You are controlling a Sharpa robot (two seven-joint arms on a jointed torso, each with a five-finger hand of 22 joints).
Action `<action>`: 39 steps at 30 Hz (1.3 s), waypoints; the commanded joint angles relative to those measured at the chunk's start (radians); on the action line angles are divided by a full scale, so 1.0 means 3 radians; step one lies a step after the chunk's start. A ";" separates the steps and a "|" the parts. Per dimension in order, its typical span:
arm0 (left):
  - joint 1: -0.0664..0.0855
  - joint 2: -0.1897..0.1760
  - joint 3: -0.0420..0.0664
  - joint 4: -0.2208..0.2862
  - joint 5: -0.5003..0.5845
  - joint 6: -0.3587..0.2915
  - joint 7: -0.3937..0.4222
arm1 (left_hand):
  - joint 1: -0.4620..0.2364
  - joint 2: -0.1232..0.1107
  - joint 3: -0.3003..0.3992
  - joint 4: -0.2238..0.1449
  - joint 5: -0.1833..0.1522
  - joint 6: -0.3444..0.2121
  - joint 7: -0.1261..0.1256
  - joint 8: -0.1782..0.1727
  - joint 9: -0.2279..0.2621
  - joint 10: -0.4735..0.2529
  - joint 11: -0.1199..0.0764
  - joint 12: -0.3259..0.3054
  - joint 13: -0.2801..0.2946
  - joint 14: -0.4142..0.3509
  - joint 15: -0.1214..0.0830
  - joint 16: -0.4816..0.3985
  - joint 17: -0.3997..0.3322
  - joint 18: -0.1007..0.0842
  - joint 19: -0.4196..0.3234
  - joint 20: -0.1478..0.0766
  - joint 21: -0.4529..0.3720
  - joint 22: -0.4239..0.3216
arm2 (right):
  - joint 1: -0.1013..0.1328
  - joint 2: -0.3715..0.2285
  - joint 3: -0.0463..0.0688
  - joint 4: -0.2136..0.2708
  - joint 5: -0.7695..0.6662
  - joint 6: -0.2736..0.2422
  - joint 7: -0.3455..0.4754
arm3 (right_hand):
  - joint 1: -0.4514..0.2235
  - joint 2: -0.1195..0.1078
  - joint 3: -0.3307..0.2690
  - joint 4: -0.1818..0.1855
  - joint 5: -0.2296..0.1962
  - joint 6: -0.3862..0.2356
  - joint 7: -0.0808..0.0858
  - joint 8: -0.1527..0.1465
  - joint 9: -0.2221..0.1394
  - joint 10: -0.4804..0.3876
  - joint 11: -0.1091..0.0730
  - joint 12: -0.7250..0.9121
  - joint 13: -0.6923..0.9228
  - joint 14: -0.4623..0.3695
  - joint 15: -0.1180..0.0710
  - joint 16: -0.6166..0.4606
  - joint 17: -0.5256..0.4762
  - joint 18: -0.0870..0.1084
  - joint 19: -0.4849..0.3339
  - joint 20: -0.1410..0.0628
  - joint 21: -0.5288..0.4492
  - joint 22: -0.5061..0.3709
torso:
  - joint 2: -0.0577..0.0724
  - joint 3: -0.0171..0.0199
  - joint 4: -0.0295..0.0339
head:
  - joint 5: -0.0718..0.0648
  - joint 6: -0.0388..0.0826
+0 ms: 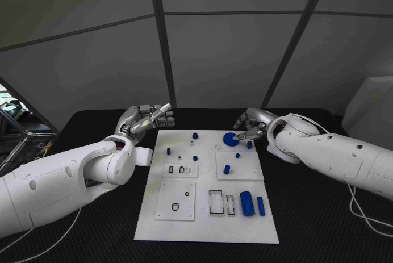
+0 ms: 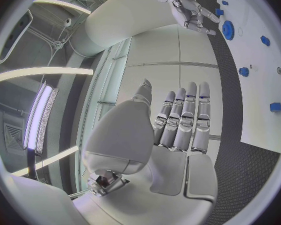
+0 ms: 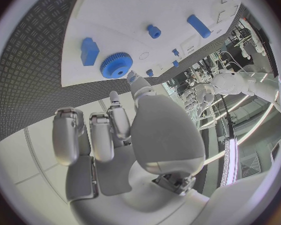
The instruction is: Assemble the parts on the task board
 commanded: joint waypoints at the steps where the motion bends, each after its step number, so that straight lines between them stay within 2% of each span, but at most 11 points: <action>1: 0.0004 0.0008 0.0003 -0.0002 -0.0015 0.0044 0.0012 | 0.0016 0.0015 0.0001 -0.0013 -0.0005 0.0004 0.0011 -0.0015 -0.0004 -0.0003 0.0021 -0.0019 -0.0002 0.0002 0.0005 -0.0014 0.0006 0.0009 -0.0014 0.0008 0.0011 0.0001 | 0.0007 0.0034 0.0003 -0.0027 -0.0042 0.0135 -0.0023 | 0.0023 0.0008 -0.0022 0.0004 0.0017 -0.0024 0.0010 0.0030 -0.0001 0.0051 0.0006 0.0094 0.0194 0.0304 0.0026 0.0026 0.0691 -0.0043 0.0032 0.0001 0.0025 0.0418 | 0.0001 -0.0001 -0.0004 | 0.0000 -0.0004; 11: 0.0004 0.0014 0.0004 -0.0009 -0.0015 0.0048 0.0009 | 0.0016 0.0015 0.0001 -0.0013 -0.0005 0.0004 0.0011 -0.0015 -0.0004 -0.0003 0.0021 -0.0019 -0.0002 0.0002 0.0005 -0.0014 0.0006 0.0009 -0.0014 0.0008 0.0011 0.0001 | 0.0006 0.0138 0.0002 -0.0139 -0.0072 0.0290 -0.0059 | 0.0025 0.0023 -0.0043 0.0015 0.0013 -0.0043 0.0018 0.0041 -0.0005 0.0100 0.0016 0.0192 0.0304 0.0313 0.0035 0.0044 0.0737 -0.0051 0.0057 0.0010 0.0039 0.0452 | -0.0002 0.0003 0.0000 | -0.0008 -0.0018; 20: 0.0004 0.0009 0.0004 -0.0009 -0.0015 0.0047 0.0008 | 0.0019 0.0018 0.0001 -0.0017 -0.0005 0.0006 0.0009 -0.0017 -0.0003 -0.0002 0.0020 -0.0021 -0.0002 0.0004 0.0004 -0.0016 0.0008 0.0009 -0.0015 0.0008 0.0013 0.0001 | 0.0006 0.0169 0.0001 -0.0183 -0.0073 0.0336 -0.0073 | 0.0035 0.0041 -0.0042 0.0014 0.0011 -0.0052 0.0023 0.0045 -0.0007 0.0117 0.0021 0.0227 0.0343 0.0314 0.0040 0.0048 0.0745 -0.0052 0.0060 0.0014 0.0041 0.0458 | -0.0001 0.0005 -0.0007 | -0.0006 -0.0022; 39: 0.0004 0.0017 0.0004 -0.0017 -0.0015 0.0053 0.0005 | 0.0019 0.0018 0.0001 -0.0017 -0.0005 0.0006 0.0009 -0.0017 -0.0003 -0.0002 0.0020 -0.0021 -0.0002 0.0004 0.0004 -0.0016 0.0008 0.0009 -0.0015 0.0008 0.0013 0.0001 | 0.0004 0.0276 0.0000 -0.0299 -0.0131 0.0383 -0.0082 | 0.0087 0.0118 -0.0008 -0.0009 -0.0005 -0.0019 0.0025 0.0082 -0.0001 0.0155 0.0025 0.0300 0.0425 0.0317 0.0047 0.0054 0.0760 -0.0055 0.0072 0.0023 0.0049 0.0476 | 0.0000 0.0010 -0.0003 | -0.0003 -0.0039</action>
